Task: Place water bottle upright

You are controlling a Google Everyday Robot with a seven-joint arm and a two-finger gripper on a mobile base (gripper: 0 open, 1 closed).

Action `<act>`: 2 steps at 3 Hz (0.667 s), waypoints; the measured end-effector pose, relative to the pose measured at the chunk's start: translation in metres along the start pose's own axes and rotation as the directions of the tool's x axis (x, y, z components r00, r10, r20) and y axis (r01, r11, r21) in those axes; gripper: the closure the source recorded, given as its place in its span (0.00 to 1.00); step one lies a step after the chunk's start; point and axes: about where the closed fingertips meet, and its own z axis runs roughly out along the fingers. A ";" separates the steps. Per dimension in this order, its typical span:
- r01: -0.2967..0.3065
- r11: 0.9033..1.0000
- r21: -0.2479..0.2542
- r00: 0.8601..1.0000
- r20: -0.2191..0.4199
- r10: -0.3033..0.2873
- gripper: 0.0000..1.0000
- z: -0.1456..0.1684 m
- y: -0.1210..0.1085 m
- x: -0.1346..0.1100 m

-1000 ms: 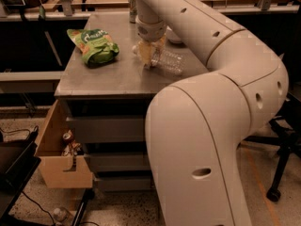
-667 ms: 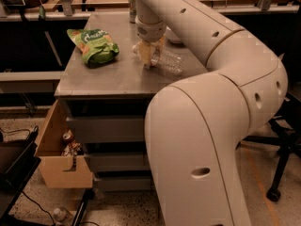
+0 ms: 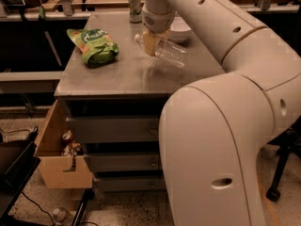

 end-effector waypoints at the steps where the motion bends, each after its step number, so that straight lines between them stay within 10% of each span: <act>1: -0.032 0.998 -0.047 0.993 0.114 0.037 1.00 -0.034 -0.011 0.009; 2: -0.036 0.992 -0.124 0.966 0.252 0.066 1.00 -0.059 -0.020 0.024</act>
Offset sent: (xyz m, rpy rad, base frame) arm -0.0357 -0.0801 0.0973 0.5160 -0.1268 0.0513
